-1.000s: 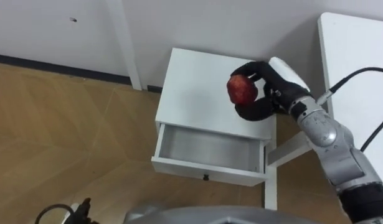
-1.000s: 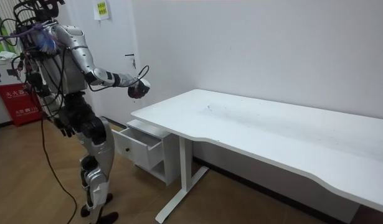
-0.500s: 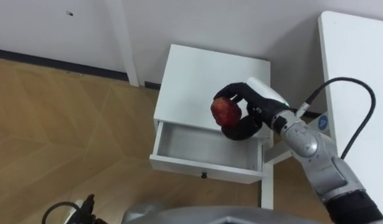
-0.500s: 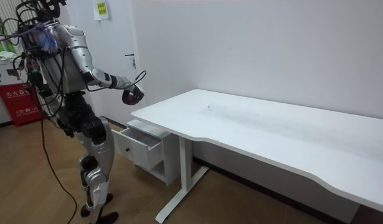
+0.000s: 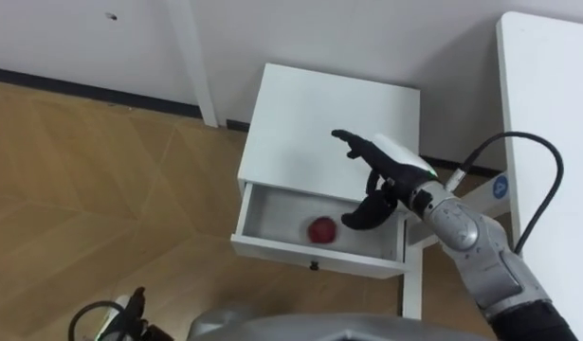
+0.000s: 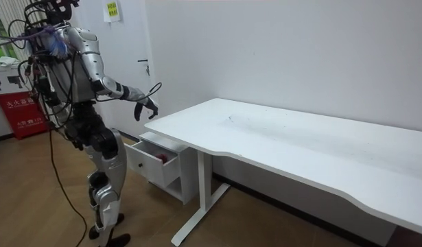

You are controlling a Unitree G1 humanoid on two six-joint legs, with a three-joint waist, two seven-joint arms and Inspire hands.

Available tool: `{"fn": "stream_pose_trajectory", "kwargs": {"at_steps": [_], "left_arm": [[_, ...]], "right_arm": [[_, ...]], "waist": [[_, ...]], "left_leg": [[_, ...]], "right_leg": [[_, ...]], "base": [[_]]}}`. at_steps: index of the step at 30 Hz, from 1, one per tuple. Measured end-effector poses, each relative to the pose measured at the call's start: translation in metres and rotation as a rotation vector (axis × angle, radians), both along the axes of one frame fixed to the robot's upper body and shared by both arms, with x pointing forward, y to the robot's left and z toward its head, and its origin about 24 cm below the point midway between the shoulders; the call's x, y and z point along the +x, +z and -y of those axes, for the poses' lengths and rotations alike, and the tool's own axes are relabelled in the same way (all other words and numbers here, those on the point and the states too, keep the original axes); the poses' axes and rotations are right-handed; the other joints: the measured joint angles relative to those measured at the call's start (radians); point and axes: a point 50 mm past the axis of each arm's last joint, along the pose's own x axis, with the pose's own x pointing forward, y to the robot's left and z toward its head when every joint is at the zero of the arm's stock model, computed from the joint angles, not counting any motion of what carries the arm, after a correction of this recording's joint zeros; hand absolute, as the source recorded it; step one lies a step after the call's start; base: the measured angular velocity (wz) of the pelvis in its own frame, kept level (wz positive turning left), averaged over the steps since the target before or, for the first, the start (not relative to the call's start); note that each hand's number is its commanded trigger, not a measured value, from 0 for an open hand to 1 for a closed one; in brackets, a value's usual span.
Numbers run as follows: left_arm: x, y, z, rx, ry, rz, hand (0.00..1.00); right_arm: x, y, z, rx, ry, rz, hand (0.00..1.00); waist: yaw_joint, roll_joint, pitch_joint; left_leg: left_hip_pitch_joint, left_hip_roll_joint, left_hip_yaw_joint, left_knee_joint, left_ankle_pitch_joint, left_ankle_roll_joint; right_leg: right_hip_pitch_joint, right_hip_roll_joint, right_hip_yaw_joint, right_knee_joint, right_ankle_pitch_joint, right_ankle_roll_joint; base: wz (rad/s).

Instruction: Put apple and close drawer

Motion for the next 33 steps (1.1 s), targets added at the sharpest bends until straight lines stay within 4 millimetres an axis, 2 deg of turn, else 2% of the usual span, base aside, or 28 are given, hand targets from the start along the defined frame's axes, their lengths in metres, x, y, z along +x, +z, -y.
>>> {"fn": "stream_pose_trajectory", "kwargs": {"at_steps": [10,12,15,18,23,25,26,27,29,30,31,32,33], "left_arm": [[0.002,0.001,-0.001,0.015,0.010,0.014,0.00],[0.002,0.001,-0.002,0.016,0.014,0.013,0.00],[-0.002,0.000,-0.002,0.014,0.023,0.006,0.00],[-0.009,-0.001,-0.001,0.008,0.028,-0.011,0.00],[-0.025,-0.003,0.003,-0.002,0.074,-0.047,0.00],[-0.028,-0.004,0.002,0.005,0.083,-0.059,0.00],[-0.028,-0.004,0.002,0.005,0.086,-0.062,0.00],[-0.028,-0.004,0.003,0.004,0.088,-0.063,0.00],[-0.028,-0.006,0.005,-0.009,0.102,-0.070,0.00],[-0.029,-0.007,0.006,-0.016,0.104,-0.084,0.00],[-0.028,-0.007,0.006,-0.017,0.108,-0.084,0.00],[-0.027,-0.007,0.004,-0.016,0.115,-0.081,0.00],[-0.023,-0.006,0.000,-0.010,0.125,-0.074,0.00]], "right_arm": [[-0.006,-0.011,0.006,-0.012,-0.025,-0.051,0.00],[-0.007,-0.012,0.008,-0.014,-0.039,-0.055,0.00],[-0.010,-0.021,0.016,-0.029,-0.087,-0.071,0.00],[-0.021,-0.040,0.026,-0.059,-0.141,-0.126,0.00],[-0.068,-0.083,0.060,-0.181,-0.302,-0.297,0.00],[-0.101,-0.101,0.081,-0.253,-0.404,-0.400,0.00],[-0.118,-0.108,0.090,-0.300,-0.446,-0.453,0.00],[-0.125,-0.110,0.094,-0.319,-0.467,-0.480,0.00],[-0.140,-0.114,0.105,-0.361,-0.533,-0.546,0.00],[-0.147,-0.115,0.110,-0.381,-0.564,-0.569,0.00],[-0.155,-0.116,0.113,-0.388,-0.598,-0.592,0.00],[-0.158,-0.117,0.113,-0.385,-0.615,-0.604,0.00],[-0.165,-0.118,0.114,-0.378,-0.649,-0.623,0.00]], "waist": [[-0.003,0.000,0.0011],[-0.003,0.003,0.0035],[-0.011,0.003,0.0034],[-0.029,0.005,0.0023],[-0.029,0.018,-0.0054],[-0.034,0.025,-0.0040],[-0.038,0.026,-0.0077],[-0.039,0.028,-0.0085],[-0.067,0.040,-0.0093],[-0.086,0.048,-0.0094],[-0.109,0.054,-0.0101],[-0.114,0.057,-0.0122],[-0.119,0.066,-0.0145]], "left_leg": [[-0.003,-0.001,0.010,0.004,0.000,0.000],[-0.003,-0.001,0.010,0.004,0.000,0.000],[-0.003,-0.004,0.004,0.004,-0.001,0.001],[-0.002,-0.005,0.006,0.008,-0.003,0.004],[0.016,-0.008,0.017,0.001,-0.006,0.014],[0.027,-0.014,0.014,0.003,-0.006,0.019],[0.025,-0.015,0.022,0.005,-0.013,0.026],[0.024,-0.015,0.036,0.007,-0.015,0.028],[0.013,-0.015,0.057,0.038,-0.035,0.036],[0.008,-0.013,0.073,0.060,-0.047,0.044],[0.009,-0.014,0.072,0.080,-0.052,0.052],[0.011,-0.017,0.070,0.087,-0.055,0.057],[0.017,-0.025,0.066,0.108,-0.059,0.065]], "right_leg": [[0.002,-0.002,-0.002,-0.001,0.000,0.000],[0.002,-0.001,-0.004,-0.001,0.000,0.000],[0.006,0.002,-0.001,-0.001,0.000,0.000],[0.010,0.000,0.001,0.001,0.000,0.000],[0.019,-0.010,0.002,0.002,-0.001,0.002],[0.034,-0.017,-0.004,0.002,-0.003,0.006],[0.037,-0.019,-0.005,0.006,-0.006,0.011],[0.036,-0.023,-0.013,0.010,-0.010,0.017],[0.017,-0.037,-0.053,0.076,-0.035,0.036],[-0.038,-0.055,-0.059,0.211,-0.064,0.042],[-0.121,-0.083,-0.054,0.409,-0.061,0.040],[-0.165,-0.100,-0.051,0.511,-0.043,0.037],[-0.267,-0.132,-0.025,0.701,0.040,0.037]], "base": [[-0.01],[0.00],[0.06],[0.05],[-0.06],[0.11],[0.11],[0.15],[0.28],[0.36],[0.36],[0.31],[0.19]]}}
